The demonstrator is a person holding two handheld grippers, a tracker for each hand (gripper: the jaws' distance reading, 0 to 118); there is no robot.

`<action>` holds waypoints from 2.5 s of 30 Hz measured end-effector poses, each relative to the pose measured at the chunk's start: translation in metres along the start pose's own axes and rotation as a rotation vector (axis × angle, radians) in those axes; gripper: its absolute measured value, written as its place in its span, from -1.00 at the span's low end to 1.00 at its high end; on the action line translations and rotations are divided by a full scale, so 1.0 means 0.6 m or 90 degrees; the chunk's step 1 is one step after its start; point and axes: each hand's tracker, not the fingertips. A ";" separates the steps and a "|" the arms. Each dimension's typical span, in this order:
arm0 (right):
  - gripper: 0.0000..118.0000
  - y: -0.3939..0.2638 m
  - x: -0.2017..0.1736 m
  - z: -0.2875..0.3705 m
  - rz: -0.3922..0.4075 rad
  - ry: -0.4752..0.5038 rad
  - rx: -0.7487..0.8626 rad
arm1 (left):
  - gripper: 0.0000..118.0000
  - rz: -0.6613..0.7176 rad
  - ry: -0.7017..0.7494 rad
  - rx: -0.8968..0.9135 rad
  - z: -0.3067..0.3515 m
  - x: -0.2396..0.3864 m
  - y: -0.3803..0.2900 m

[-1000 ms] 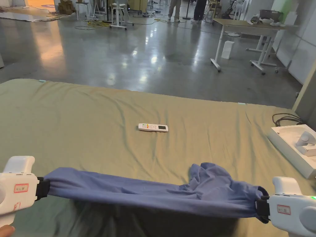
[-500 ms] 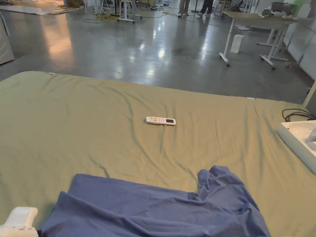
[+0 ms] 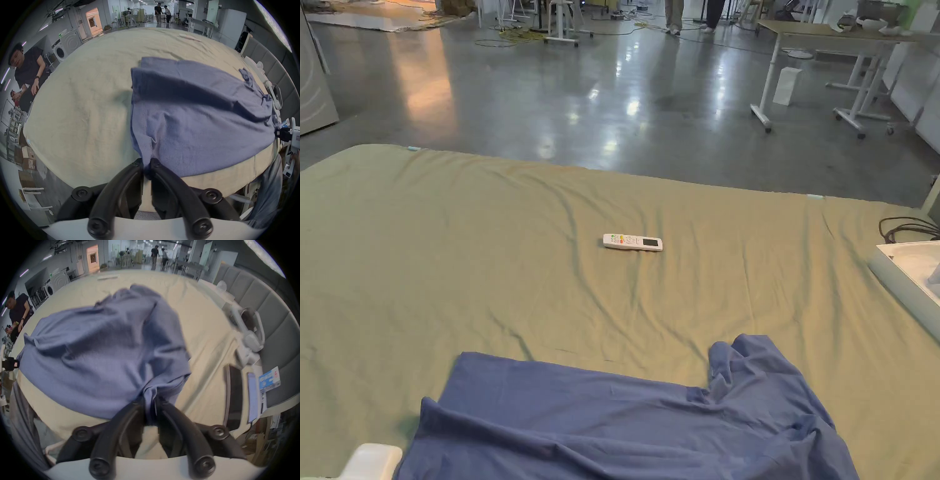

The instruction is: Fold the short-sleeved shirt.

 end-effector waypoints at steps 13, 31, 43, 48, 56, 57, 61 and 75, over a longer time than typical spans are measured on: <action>-0.04 0.133 -0.052 0.174 -0.069 0.017 0.420 | -0.10 -0.003 -0.006 0.398 0.171 0.098 0.102; -1.00 0.206 -0.149 0.186 -0.064 0.019 0.543 | -0.96 0.014 0.003 0.515 0.205 0.141 0.146; -1.00 0.242 -0.131 0.115 -0.050 0.031 0.435 | -0.94 0.083 -0.085 0.157 -0.026 0.000 0.288; -1.00 0.251 -0.117 0.084 -0.035 0.008 0.396 | -0.16 0.082 -0.042 0.057 -0.110 -0.034 0.360; -1.00 0.247 -0.099 0.046 -0.025 -0.021 0.338 | -0.03 0.085 -0.048 -0.033 -0.213 -0.040 0.395; -1.00 0.244 -0.096 0.044 -0.025 -0.023 0.333 | -0.03 0.083 -0.044 -0.043 -0.219 -0.039 0.392; -1.00 0.237 -0.092 0.032 -0.022 -0.027 0.311 | -0.03 0.054 -0.019 -0.046 -0.220 -0.015 0.393; -1.00 0.242 -0.065 -0.014 -0.055 -0.031 0.251 | -0.90 -0.045 0.009 -0.028 -0.207 0.050 0.370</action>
